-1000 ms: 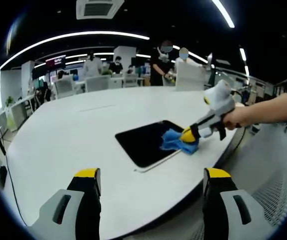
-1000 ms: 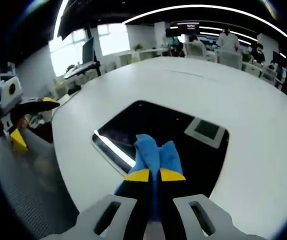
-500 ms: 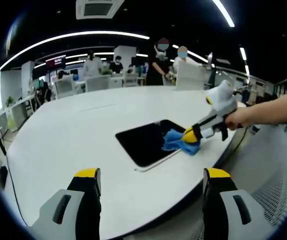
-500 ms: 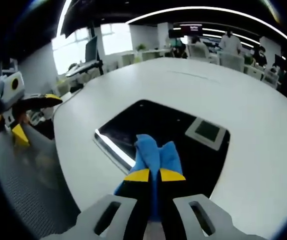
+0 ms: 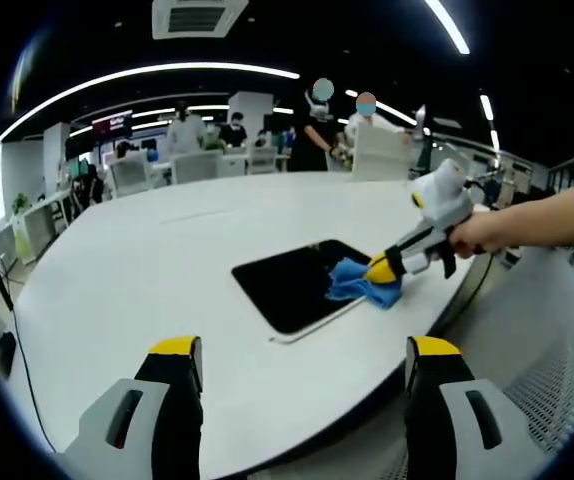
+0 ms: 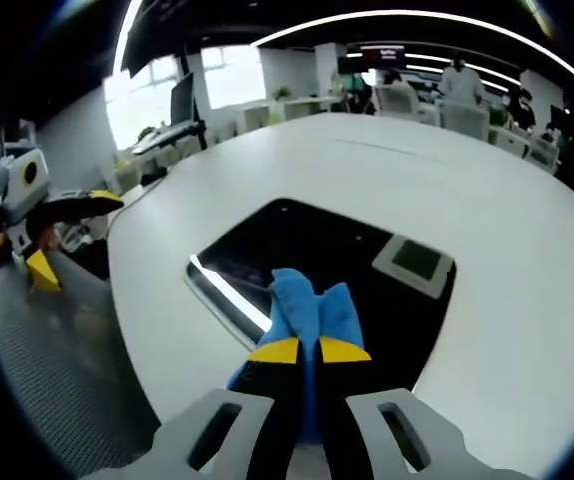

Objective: Wipe the mirror surface with the cleaning cloth until all visible marks leave the cleaned area.

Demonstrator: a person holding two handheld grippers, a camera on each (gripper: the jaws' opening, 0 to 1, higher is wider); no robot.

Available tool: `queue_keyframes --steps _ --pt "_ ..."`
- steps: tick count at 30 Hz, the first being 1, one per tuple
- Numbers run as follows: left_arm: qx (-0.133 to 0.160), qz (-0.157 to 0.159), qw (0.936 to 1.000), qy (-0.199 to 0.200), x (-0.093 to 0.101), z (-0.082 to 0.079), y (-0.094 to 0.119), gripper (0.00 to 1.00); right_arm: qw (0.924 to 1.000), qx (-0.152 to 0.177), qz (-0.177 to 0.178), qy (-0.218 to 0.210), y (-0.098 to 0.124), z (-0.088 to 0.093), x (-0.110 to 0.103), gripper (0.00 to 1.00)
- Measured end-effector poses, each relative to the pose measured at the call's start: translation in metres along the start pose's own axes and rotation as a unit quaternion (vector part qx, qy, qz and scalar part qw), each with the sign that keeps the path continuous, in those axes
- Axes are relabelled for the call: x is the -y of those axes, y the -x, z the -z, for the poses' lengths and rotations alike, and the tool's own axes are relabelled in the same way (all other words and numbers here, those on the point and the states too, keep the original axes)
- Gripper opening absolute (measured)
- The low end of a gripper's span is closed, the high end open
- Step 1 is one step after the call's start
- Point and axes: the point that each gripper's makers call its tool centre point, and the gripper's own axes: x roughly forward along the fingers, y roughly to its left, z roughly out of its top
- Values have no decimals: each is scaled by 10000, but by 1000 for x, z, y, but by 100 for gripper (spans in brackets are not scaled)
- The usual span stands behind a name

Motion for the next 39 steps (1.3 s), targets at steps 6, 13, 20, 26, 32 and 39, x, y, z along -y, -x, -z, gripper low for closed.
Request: queue_keyframes --steps 6,13,20,26,32,39 --pt "-17 16 10000 -8 1 0 0 83 9999 1 72 -76 5 3 9 0" --pt "-20 17 10000 -7 1 1 0 83 9996 26 180 -213 12 8 20 0" --pt "-26 16 10000 -9 1 1 0 83 9993 32 250 -292 17 11 28 0" --pt "-38 12 10000 -14 0 1 -1 83 9990 63 252 -377 18 12 31 0" --pt "-57 15 10000 -24 0 2 -1 83 9986 107 229 -468 17 12 30 0" --pt "-60 0 10000 -18 0 2 -1 83 9984 121 252 -491 15 9 37 0"
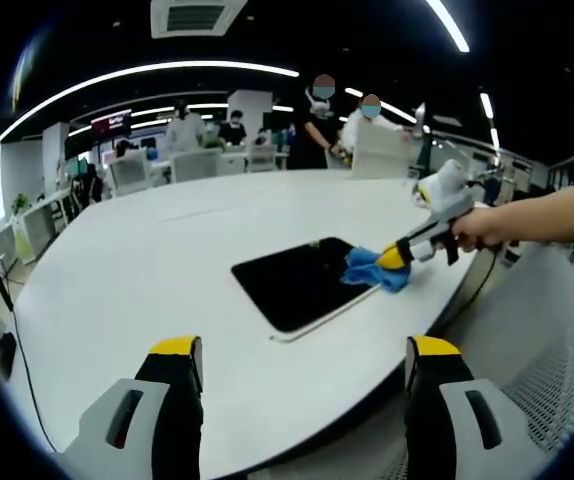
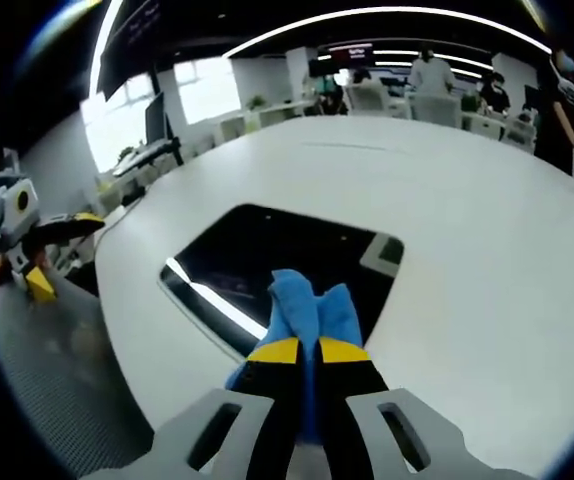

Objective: Wipe the mirror surface with the cleaning cloth until all visible marks leave the cleaned area.

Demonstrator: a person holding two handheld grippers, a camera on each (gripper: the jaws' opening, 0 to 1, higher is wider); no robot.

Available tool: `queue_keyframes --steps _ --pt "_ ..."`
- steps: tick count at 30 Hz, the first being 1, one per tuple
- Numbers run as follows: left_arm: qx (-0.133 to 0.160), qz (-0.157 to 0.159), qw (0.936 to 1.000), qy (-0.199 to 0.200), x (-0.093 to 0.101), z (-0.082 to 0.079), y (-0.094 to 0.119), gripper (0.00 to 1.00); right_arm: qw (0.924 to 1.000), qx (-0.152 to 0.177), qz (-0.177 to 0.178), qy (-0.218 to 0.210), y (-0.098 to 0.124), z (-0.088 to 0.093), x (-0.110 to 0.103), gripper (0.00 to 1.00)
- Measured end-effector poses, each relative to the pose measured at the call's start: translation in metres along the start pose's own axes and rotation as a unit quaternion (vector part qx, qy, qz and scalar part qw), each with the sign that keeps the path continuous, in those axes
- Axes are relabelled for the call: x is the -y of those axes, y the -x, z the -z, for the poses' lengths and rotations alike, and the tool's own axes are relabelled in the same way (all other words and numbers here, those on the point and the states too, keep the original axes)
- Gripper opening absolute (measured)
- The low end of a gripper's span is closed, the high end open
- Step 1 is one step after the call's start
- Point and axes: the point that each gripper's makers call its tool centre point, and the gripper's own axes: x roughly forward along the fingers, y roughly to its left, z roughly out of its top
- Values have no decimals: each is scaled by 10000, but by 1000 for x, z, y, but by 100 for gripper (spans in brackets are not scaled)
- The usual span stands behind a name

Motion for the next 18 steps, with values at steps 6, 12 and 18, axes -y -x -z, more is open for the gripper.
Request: queue_keyframes --steps 6,12,18 --pt "-6 -7 10000 -2 0 0 0 83 10000 -13 36 7 -5 -5 6 0" --pt "-11 -6 10000 -2 -1 0 0 83 9995 107 32 -289 -9 -10 12 0" --pt "16 -60 10000 0 -2 -1 0 84 9993 134 64 -335 -14 -16 17 0"
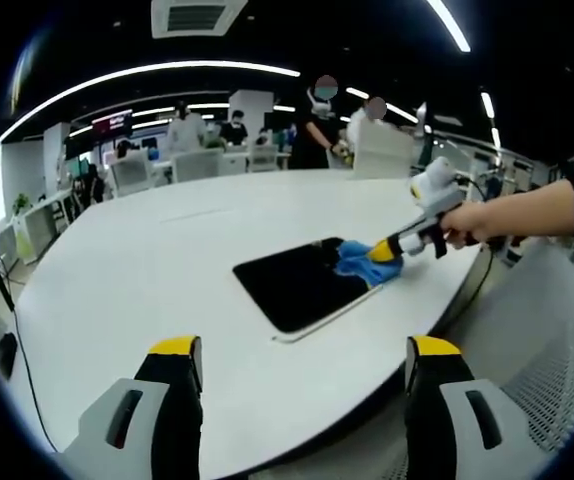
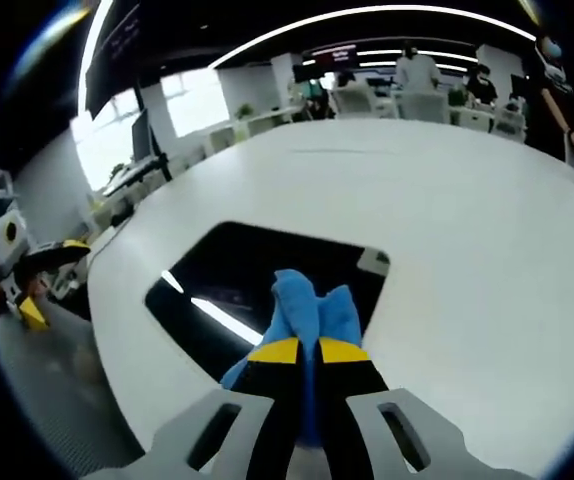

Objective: Wipe the mirror surface with the cleaning cloth until all visible marks leave the cleaned area.

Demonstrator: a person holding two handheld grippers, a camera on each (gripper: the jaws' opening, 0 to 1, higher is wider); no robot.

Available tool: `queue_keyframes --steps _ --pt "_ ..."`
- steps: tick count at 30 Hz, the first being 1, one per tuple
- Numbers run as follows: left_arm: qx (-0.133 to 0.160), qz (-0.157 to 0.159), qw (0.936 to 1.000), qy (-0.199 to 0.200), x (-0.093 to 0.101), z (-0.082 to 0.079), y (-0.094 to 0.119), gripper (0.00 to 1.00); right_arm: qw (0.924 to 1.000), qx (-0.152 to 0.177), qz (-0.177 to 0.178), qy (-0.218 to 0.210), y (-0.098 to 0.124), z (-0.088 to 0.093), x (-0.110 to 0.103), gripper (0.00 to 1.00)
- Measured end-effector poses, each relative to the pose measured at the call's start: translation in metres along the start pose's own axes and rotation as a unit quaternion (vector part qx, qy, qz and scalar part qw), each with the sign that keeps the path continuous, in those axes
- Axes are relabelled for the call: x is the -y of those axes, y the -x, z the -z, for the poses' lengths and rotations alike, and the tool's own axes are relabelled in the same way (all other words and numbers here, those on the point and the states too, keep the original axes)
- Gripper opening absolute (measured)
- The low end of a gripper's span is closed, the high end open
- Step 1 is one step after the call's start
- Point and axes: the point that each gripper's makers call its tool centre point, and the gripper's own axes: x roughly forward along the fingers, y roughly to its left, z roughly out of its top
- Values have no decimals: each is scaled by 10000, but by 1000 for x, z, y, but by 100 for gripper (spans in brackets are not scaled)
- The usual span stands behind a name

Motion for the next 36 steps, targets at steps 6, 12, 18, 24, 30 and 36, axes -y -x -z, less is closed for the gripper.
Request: queue_keyframes --steps 6,12,18,24,30,36 --pt "-6 -8 10000 -2 0 0 0 84 9973 -163 186 690 -6 -6 6 0" --pt "-11 -9 10000 2 0 0 0 84 9963 -216 259 786 -15 -14 11 0" --pt "-20 -1 10000 4 0 1 0 84 9961 -225 322 787 -21 -20 17 0" --pt "-13 -7 10000 23 0 0 0 84 9959 -246 352 793 -27 -26 24 0" --pt "-27 -2 10000 22 0 1 -1 84 9955 -240 417 811 -34 -33 31 0" --pt "-39 -8 10000 22 0 1 0 84 9948 -280 470 862 -41 -39 37 0"
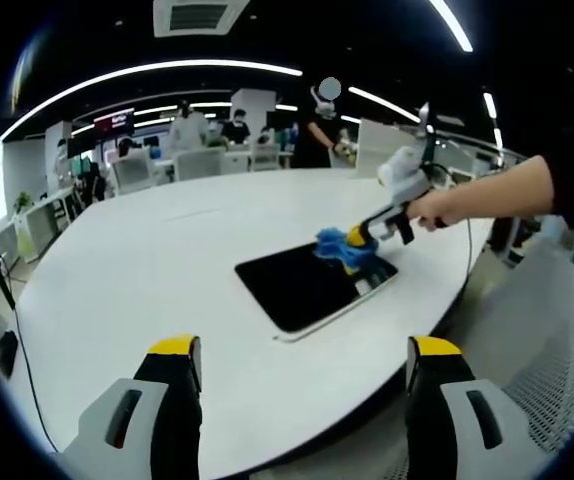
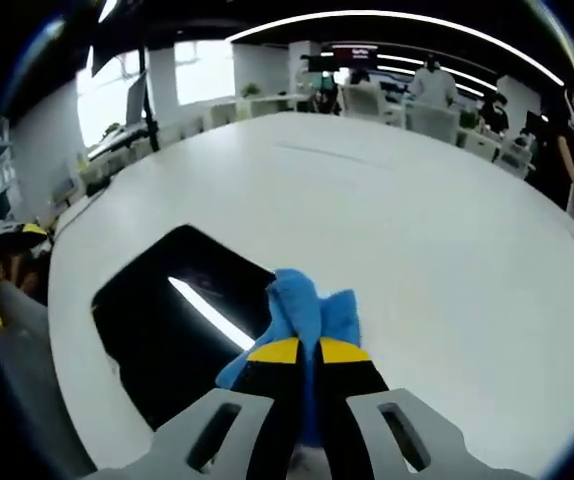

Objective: Wipe the mirror surface with the cleaning cloth until all visible marks leave the cleaned area.

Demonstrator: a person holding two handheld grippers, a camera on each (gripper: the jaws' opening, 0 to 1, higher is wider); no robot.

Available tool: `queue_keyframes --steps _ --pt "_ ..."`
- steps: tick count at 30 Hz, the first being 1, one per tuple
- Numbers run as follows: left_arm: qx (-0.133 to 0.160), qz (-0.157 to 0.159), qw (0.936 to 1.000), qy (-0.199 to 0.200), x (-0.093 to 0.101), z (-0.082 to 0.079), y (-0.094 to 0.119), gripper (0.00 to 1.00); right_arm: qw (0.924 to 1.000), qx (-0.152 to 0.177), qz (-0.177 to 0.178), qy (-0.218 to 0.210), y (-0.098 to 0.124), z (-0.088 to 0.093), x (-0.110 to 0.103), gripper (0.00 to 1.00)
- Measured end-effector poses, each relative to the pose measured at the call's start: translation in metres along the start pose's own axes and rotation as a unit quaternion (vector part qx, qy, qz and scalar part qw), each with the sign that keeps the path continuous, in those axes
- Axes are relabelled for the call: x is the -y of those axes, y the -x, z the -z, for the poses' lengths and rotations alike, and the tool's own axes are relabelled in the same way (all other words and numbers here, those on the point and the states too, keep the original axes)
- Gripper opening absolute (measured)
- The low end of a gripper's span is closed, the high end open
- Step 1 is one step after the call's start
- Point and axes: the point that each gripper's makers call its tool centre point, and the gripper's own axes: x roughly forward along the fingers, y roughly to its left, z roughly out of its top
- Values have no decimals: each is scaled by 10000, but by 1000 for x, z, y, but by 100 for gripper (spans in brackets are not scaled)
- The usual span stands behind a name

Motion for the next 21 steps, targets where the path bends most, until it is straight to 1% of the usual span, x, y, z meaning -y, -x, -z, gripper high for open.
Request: queue_keyframes --steps 16,21 --pt "28 -36 10000 6 -1 -1 0 83 9999 -10 115 70 -11 -9 11 0" --pt "30 -34 10000 10 -2 -1 0 83 9998 -24 194 107 -14 -12 11 0"
